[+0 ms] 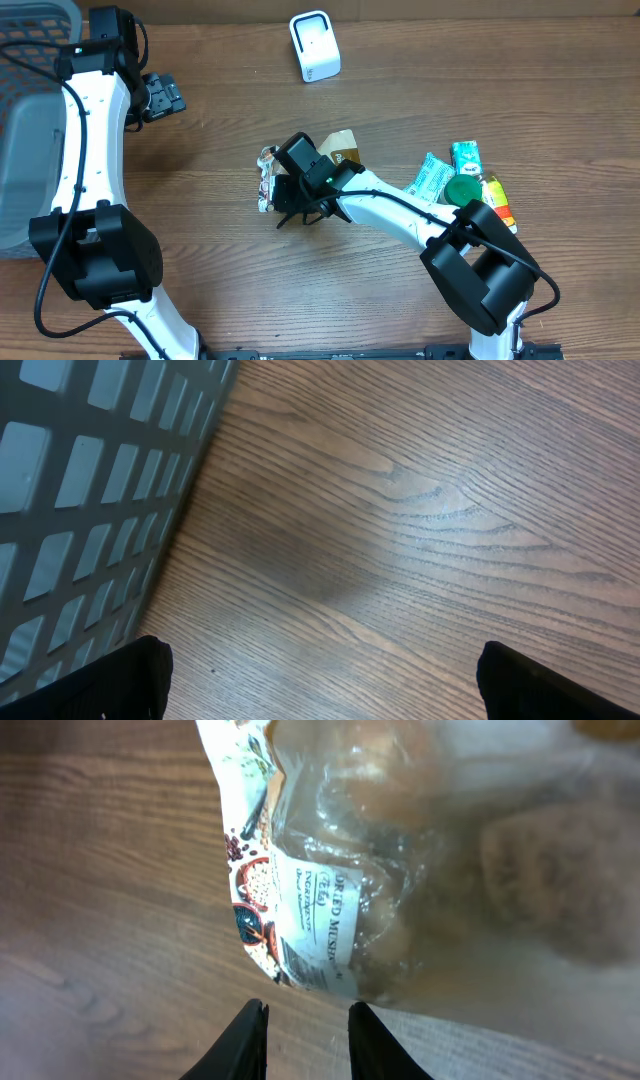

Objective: Scan the item barcode

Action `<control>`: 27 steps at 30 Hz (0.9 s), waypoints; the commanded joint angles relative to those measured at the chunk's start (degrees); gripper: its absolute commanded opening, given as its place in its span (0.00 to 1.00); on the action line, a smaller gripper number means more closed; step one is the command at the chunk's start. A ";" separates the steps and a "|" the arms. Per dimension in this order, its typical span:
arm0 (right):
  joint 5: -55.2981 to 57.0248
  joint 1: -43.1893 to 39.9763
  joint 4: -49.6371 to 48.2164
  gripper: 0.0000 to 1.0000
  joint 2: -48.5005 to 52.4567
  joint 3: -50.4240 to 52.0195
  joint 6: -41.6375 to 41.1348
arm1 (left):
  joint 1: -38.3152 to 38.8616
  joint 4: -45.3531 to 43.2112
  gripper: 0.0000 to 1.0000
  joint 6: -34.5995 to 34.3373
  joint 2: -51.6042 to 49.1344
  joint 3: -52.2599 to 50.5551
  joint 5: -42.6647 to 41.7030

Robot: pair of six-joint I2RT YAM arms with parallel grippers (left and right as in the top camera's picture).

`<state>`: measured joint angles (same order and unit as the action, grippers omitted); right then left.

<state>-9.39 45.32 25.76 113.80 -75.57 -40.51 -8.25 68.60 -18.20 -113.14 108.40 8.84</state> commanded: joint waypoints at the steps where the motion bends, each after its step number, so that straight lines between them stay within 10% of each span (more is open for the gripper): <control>1: 5.42 -0.02 -1.88 0.25 -0.31 0.15 -0.20 | 0.39 -0.04 0.99 -0.22 0.96 0.39 0.15; 10: 0.55 -0.52 -4.61 0.29 -5.14 -3.41 12.09 | 0.39 -0.04 1.00 -0.22 0.96 0.39 0.15; 18: 6.80 -6.29 -1.49 0.54 -12.66 -4.79 23.08 | 0.39 -0.04 0.99 -0.22 0.96 0.39 0.13; 23: 6.78 -14.01 10.03 0.56 -11.58 -4.70 12.90 | 0.39 -0.04 0.99 -0.22 0.96 0.39 0.15; 27: 6.75 -17.44 12.22 0.83 -11.23 -4.17 6.19 | 0.39 -0.04 1.00 -0.22 0.96 0.39 0.15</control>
<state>-3.42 29.89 37.52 102.26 -80.16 -27.94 -8.25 68.60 -18.20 -113.14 108.40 8.84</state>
